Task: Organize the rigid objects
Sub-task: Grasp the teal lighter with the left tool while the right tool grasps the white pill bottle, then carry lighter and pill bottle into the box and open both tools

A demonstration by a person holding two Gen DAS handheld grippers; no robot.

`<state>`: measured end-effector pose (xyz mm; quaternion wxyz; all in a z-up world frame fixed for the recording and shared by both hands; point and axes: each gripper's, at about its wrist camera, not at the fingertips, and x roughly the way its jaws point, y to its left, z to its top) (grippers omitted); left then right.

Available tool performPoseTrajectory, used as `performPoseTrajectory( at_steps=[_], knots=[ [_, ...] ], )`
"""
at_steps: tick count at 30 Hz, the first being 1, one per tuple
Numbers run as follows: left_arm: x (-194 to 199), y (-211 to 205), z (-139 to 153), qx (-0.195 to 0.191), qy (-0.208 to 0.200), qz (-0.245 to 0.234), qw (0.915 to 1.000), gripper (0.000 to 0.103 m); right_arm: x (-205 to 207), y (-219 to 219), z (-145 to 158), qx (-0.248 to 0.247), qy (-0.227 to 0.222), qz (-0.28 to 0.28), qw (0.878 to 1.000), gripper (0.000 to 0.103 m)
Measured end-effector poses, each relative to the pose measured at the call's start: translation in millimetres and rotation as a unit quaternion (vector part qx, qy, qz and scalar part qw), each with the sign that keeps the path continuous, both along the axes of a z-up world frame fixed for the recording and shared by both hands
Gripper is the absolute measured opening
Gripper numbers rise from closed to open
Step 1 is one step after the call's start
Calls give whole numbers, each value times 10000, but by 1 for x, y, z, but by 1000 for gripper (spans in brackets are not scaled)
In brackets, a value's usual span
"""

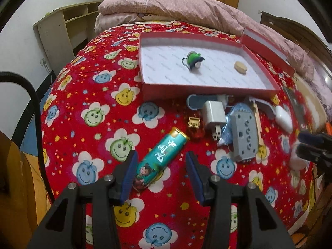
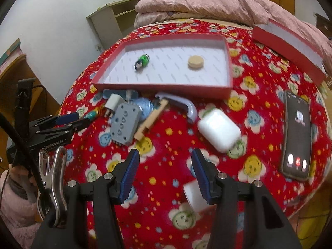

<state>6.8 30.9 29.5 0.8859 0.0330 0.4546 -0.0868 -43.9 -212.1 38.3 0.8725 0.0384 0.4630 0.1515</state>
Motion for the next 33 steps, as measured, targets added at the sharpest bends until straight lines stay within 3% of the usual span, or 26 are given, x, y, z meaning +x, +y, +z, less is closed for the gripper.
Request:
performPoseTrajectory(
  at_steps=[7,11,18,20,24,33],
  knots=[
    [-1,-2,-10,38,-21,-25,10000,53,-20,-14,-7,-105,-1,-52,9999,59],
    [-1,-4,-11,113,-101,-23,9999,54,-29,-17,-6,-299,-161,-28,9994,60],
    [-3,-8,-12,179,-194,51,9996,54,-47,-22,1,-653,-624,129,9958,72],
    [-3,-8,-12,162,-187,41,9997,50,-50,-24,-1,-698,-651,175,9953,73],
    [-8,-15,-11,132,-150,-127,9997,28,-48,-29,-12,-715,-479,91,9963,73],
    [-26,-37,-13,245,-54,-472,9986,24,-40,-33,-36,-562,-90,13,9984,73]
  ],
)
